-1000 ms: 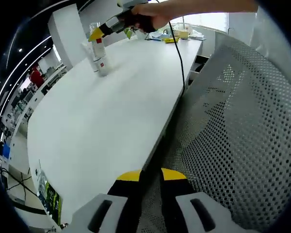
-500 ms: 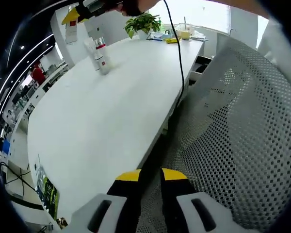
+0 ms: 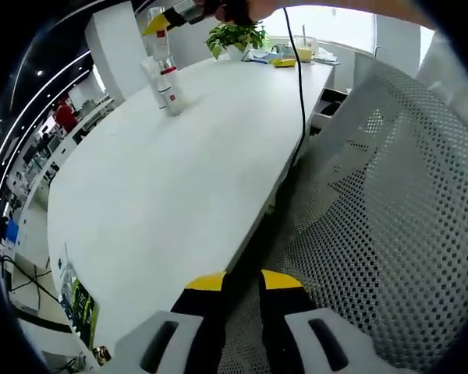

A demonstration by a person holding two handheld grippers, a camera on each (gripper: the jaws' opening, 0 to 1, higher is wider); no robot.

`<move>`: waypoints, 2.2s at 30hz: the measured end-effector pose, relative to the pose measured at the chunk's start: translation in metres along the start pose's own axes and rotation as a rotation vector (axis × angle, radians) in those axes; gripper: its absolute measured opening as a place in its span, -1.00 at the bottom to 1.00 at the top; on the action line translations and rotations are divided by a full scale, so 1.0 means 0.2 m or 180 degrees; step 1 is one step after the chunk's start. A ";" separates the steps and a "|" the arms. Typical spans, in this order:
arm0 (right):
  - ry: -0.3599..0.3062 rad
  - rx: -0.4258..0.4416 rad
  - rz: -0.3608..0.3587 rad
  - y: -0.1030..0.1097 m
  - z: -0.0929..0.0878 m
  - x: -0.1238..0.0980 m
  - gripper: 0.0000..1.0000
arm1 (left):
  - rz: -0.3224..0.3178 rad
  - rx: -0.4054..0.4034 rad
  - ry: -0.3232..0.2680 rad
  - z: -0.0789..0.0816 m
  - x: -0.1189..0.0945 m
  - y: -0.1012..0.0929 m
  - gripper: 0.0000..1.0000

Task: Arrange the skincare products in the storage area until every visible bottle or jar stands upright without overlapping.

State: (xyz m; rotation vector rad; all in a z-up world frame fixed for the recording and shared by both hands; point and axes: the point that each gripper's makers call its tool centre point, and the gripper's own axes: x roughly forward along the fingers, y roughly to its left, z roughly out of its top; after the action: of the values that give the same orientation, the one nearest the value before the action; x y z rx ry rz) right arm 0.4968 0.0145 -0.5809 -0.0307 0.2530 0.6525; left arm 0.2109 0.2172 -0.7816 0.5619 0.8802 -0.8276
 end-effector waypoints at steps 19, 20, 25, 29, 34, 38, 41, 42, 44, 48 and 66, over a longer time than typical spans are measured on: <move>0.0337 -0.0281 -0.0112 -0.37 -0.36 0.14 -0.56 | -0.0072 0.0034 0.0029 0.03 0.02 0.02 -0.71; 0.0341 -0.0295 -0.0100 -0.37 -0.37 0.15 -0.56 | -0.0083 0.0025 0.0041 0.02 0.03 0.02 -0.71; 0.0365 -0.0314 -0.0101 -0.40 -0.41 0.17 -0.56 | -0.0122 0.0003 0.0057 0.02 0.03 0.01 -0.72; 0.0397 -0.0348 -0.0115 -0.42 -0.45 0.18 -0.56 | -0.0134 -0.0001 0.0050 0.02 0.04 0.01 -0.72; 0.0435 -0.0434 -0.0118 -0.41 -0.50 0.18 -0.56 | -0.0191 -0.0090 -0.0017 0.04 0.03 -0.01 -0.72; 0.0488 -0.0473 -0.0117 -0.40 -0.55 0.18 -0.56 | -0.0205 -0.0116 0.0000 0.03 0.04 -0.01 -0.72; 0.0493 -0.0411 -0.0122 -0.40 -0.59 0.18 -0.56 | -0.0215 -0.0130 0.0007 0.03 0.04 -0.02 -0.72; 0.0501 -0.0412 -0.0133 -0.41 -0.60 0.18 -0.56 | -0.0223 -0.0140 0.0016 0.03 0.04 -0.02 -0.72; 0.0505 -0.0408 -0.0131 -0.41 -0.61 0.19 -0.56 | -0.0234 -0.0153 0.0014 0.03 0.04 -0.02 -0.72; 0.0483 -0.0404 -0.0102 -0.41 -0.63 0.19 -0.56 | -0.0282 -0.0176 -0.0023 0.04 0.04 -0.03 -0.72; 0.0291 -0.0607 0.0150 -0.41 -0.66 0.22 -0.54 | -0.0306 -0.0258 0.0023 0.03 0.04 -0.03 -0.72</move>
State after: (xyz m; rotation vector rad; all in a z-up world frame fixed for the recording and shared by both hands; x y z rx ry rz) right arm 0.5513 -0.0386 -0.7247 -0.2384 0.2796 0.7216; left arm 0.2114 0.2058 -0.7868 0.4548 0.9488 -0.8732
